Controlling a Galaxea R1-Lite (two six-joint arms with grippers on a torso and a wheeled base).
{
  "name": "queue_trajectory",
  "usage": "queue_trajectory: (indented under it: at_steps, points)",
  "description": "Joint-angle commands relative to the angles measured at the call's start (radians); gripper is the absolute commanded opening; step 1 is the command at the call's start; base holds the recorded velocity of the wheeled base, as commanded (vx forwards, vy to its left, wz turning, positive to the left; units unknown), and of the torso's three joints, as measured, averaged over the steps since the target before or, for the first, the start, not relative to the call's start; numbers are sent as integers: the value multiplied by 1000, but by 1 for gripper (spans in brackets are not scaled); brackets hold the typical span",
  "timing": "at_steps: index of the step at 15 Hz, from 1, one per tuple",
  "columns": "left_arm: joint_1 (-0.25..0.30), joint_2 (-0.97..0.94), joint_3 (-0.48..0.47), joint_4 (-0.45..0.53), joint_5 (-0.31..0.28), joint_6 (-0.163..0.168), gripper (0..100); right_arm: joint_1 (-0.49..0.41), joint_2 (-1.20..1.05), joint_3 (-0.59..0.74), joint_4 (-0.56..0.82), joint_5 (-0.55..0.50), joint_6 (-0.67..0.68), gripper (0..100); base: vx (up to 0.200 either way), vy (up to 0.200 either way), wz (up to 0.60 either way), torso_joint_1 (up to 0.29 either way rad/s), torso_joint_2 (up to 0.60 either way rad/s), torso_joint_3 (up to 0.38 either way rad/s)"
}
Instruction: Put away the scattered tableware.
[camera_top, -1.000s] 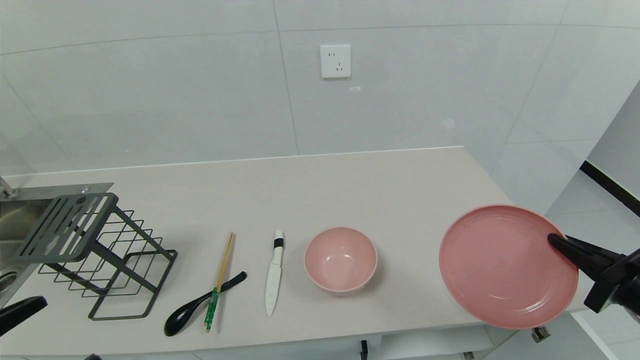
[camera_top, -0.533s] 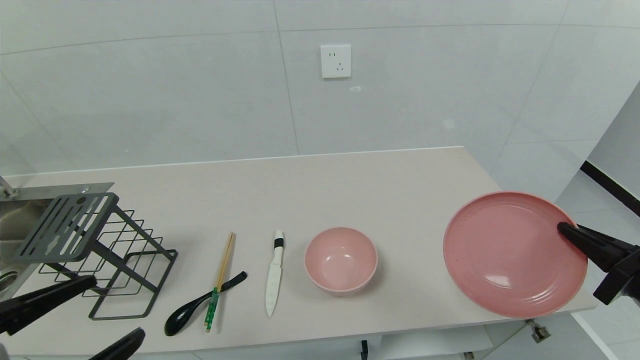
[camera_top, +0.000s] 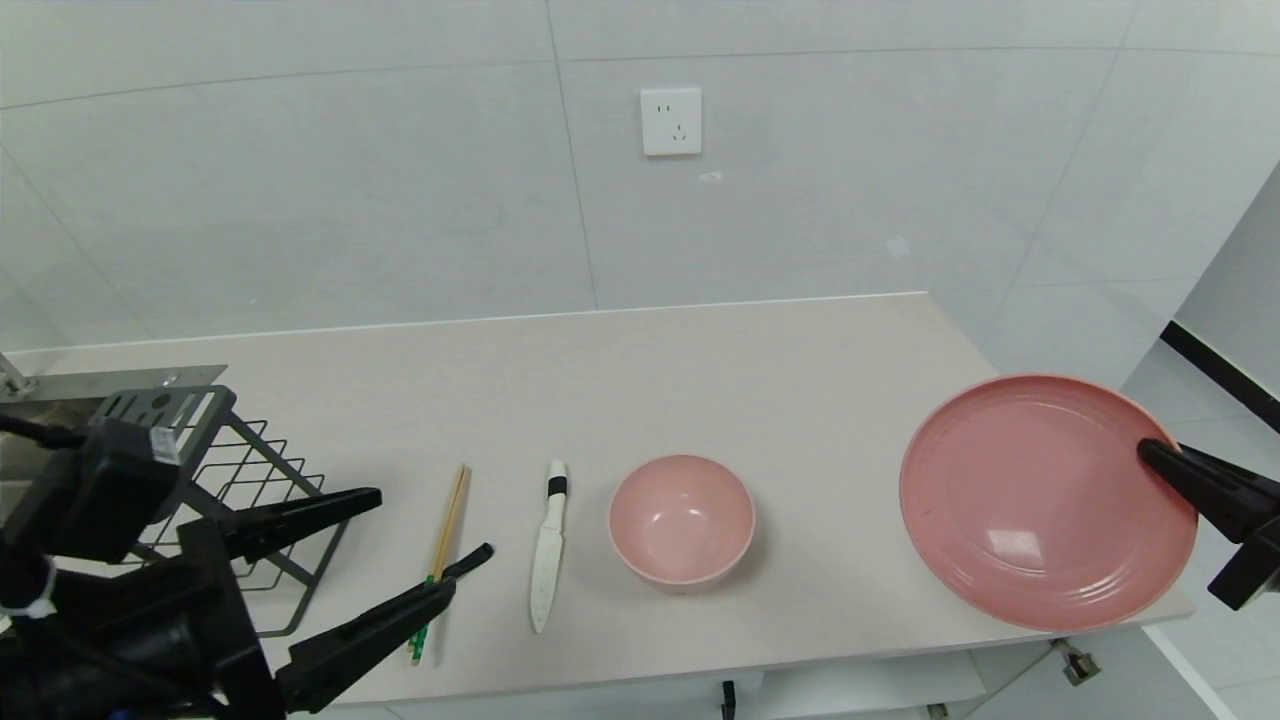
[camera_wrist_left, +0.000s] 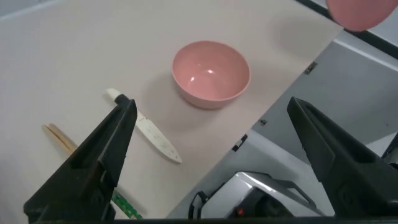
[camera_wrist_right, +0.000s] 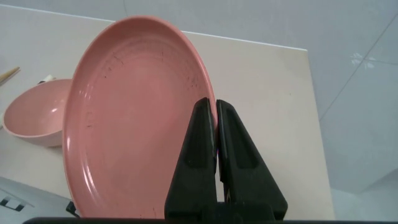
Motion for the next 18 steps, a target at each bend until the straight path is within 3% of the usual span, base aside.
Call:
queue_trajectory:
  at_steps: [1,8,10,13,16,18]
  points:
    - [-18,128,-19,-7,0,5,100,0,-16,5,-1,1,-1,0,0,0,0,0,0,0]
    - [-81,317,-41,-142,3,4,100,0,-19,17,-1,1,-1,0,0,0,0,0,0,0]
    - [-115,391,-57,-145,46,4,100,0,-17,19,-1,1,1,0,0,0,0,0,0,0]
    - [-171,506,-165,-139,118,-4,100,0,-14,20,-1,1,1,0,0,0,0,0,0,0]
    - [-196,572,-203,-139,184,-6,100,0,-11,25,-1,1,1,0,0,0,0,0,0,0]
    - [-199,584,-205,-135,204,-39,100,1,-8,25,-1,1,1,0,0,0,0,0,0,0]
